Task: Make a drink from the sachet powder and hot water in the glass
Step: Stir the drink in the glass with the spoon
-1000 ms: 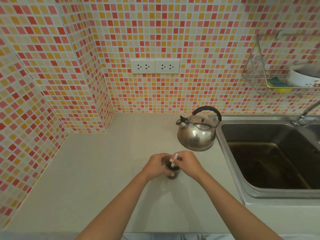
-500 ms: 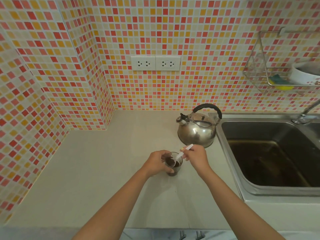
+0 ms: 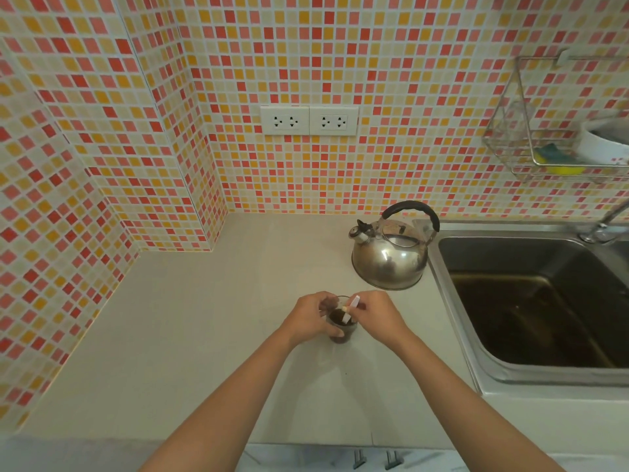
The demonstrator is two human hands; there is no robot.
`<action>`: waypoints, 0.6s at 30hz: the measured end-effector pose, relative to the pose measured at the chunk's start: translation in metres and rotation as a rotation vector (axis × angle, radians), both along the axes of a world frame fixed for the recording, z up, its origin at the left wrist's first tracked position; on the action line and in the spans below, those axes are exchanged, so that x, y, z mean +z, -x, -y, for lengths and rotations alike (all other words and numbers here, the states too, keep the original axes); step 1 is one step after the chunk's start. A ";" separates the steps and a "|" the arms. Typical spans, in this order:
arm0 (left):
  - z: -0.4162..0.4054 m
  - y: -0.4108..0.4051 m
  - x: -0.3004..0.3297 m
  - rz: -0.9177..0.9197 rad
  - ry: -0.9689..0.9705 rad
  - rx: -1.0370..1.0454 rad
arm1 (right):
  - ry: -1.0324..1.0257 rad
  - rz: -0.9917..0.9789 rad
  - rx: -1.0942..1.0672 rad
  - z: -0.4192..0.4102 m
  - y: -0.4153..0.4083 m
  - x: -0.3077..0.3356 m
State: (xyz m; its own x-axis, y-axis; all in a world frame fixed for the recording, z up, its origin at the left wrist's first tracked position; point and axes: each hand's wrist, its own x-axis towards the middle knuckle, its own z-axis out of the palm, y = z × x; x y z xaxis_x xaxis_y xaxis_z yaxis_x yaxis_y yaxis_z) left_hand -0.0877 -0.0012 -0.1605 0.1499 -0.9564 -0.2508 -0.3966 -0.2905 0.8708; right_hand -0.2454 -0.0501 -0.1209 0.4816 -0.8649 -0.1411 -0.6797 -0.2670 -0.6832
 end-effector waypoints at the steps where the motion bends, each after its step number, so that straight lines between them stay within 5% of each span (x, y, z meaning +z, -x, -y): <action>1: 0.000 0.000 0.000 -0.005 0.002 0.001 | -0.017 0.030 0.017 -0.002 -0.002 0.000; 7: 0.000 0.000 0.002 -0.002 -0.010 -0.010 | 0.109 -0.121 0.057 0.005 -0.001 0.006; 11: 0.000 0.000 0.003 -0.006 -0.008 -0.006 | -0.023 -0.016 0.076 -0.001 -0.002 0.002; 18: 0.000 0.000 0.003 0.009 -0.009 0.002 | 0.071 -0.100 0.058 0.005 0.002 0.005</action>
